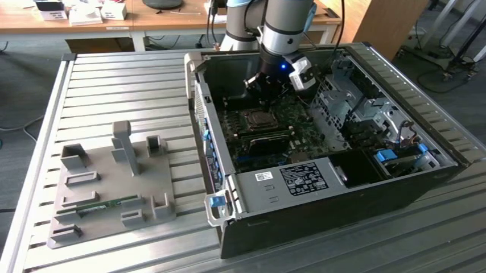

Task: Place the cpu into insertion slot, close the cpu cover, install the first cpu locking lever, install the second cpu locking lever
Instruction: 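Install the second cpu locking lever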

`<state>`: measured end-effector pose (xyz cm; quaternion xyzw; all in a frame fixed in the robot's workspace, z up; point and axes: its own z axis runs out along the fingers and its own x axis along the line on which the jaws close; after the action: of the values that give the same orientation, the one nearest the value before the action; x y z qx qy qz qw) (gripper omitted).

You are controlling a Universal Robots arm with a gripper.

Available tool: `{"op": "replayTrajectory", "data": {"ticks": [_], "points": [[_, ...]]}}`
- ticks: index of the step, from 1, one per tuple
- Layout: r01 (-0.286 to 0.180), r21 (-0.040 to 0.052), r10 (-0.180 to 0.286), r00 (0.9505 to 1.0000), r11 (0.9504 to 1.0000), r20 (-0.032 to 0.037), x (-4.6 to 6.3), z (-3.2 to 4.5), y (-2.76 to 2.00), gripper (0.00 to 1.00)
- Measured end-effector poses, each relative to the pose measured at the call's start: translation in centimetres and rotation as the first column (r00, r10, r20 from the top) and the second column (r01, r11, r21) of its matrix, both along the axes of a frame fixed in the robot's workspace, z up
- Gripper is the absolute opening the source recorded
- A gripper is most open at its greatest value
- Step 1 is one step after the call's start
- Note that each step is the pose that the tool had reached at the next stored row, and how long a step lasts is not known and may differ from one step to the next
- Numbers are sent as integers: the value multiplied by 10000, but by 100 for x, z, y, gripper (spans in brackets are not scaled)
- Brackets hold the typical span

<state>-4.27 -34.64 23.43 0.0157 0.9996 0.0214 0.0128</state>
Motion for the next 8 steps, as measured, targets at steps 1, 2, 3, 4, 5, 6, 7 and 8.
{"op": "replayTrajectory", "data": {"ticks": [1, 2, 3, 4, 5, 6, 7, 8], "points": [[0, 0, 0, 10000, 10000, 0, 0, 4, 0, 11], [0, 2, 0, 10000, 10000, 1, 0, 8, 0, 11], [0, 1, 0, 10000, 10000, 0, 0, 13, 0, 11], [0, 2, 0, 10000, 10000, 1, 0, 18, 1, 11], [0, 2, 0, 10000, 10000, 1, 0, 23, 0, 11], [0, 2, 0, 10000, 10000, 1, 0, 29, 0, 11], [0, 2, 0, 10000, 10000, 1, 0, 33, 1, 11], [-1, 4, 1, 10000, 10000, 2, 1, 35, 1, 11]]}}
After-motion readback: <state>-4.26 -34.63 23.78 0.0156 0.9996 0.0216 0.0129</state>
